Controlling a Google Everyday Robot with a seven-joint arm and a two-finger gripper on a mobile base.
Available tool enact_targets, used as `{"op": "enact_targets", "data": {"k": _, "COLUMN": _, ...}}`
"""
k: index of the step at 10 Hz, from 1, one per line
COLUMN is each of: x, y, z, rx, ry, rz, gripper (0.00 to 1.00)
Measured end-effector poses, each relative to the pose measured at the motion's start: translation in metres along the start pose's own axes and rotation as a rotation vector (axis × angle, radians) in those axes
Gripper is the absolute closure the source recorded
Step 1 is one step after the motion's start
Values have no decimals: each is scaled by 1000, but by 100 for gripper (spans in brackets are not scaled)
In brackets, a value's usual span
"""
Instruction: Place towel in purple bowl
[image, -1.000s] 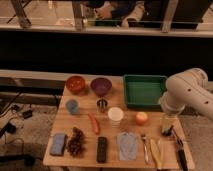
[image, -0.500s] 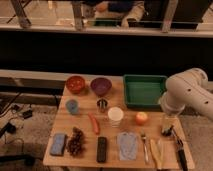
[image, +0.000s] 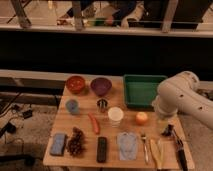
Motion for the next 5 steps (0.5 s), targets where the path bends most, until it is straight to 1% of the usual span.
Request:
{"op": "enact_targets", "data": {"k": 3, "x": -26, "y": 18, "z": 0, "rx": 11, "ry": 16, "rz": -88, "gripper": 20}}
{"op": "enact_targets", "data": {"k": 5, "x": -45, "y": 37, "z": 2, "rx": 5, "ry": 10, "rz": -141, "gripper": 20}}
